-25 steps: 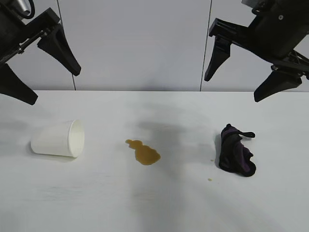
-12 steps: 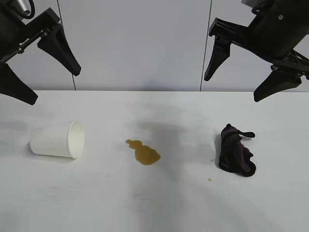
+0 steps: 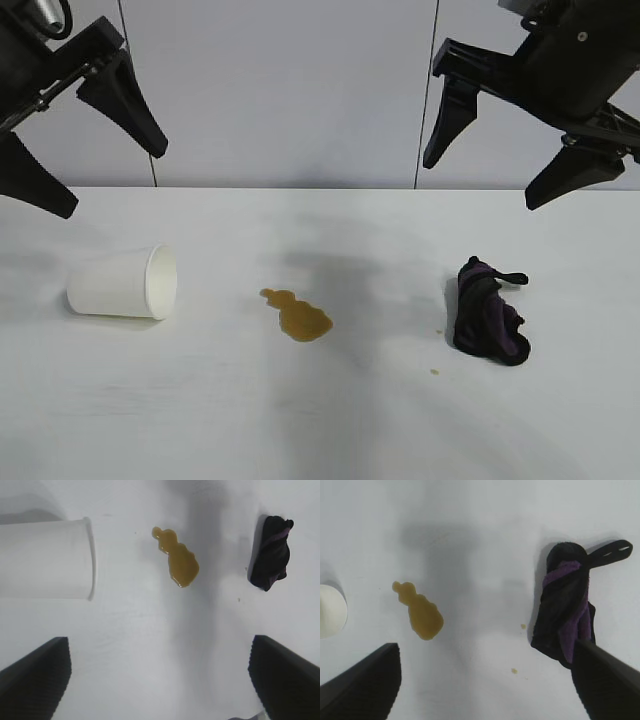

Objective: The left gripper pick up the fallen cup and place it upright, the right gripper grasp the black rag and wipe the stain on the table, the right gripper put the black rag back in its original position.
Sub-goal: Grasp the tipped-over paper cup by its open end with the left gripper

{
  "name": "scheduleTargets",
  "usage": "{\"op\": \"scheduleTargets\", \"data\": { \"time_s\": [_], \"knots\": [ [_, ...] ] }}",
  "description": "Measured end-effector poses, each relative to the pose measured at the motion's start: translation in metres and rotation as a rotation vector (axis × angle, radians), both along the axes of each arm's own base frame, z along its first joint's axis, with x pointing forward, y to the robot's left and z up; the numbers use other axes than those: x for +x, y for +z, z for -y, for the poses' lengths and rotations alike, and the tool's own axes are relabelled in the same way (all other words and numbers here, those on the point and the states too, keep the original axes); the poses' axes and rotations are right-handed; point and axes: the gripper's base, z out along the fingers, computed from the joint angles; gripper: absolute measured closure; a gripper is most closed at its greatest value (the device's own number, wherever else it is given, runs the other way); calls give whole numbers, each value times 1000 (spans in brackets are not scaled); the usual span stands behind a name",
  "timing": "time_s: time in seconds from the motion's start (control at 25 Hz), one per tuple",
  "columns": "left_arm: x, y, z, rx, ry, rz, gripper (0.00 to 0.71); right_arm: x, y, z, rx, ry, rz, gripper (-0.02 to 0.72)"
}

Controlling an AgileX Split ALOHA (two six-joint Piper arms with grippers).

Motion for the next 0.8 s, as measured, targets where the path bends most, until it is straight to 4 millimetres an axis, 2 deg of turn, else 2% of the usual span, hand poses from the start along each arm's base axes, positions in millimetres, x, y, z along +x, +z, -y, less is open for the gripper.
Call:
{"op": "scheduleTargets", "data": {
  "time_s": [0.28,0.48,0.64,0.8],
  "knots": [
    [-6,0,2,64,-484,265,17,0,0,0,0,0,0,63],
    [-4,2,3,86,-642,420,17,0,0,0,0,0,0,63],
    [8,-3,-5,321,-814,617,17,0,0,0,0,0,-2,63],
    [19,-16,-7,446,-881,671,17,0,0,0,-1,1,-4,63]
  ]
}}
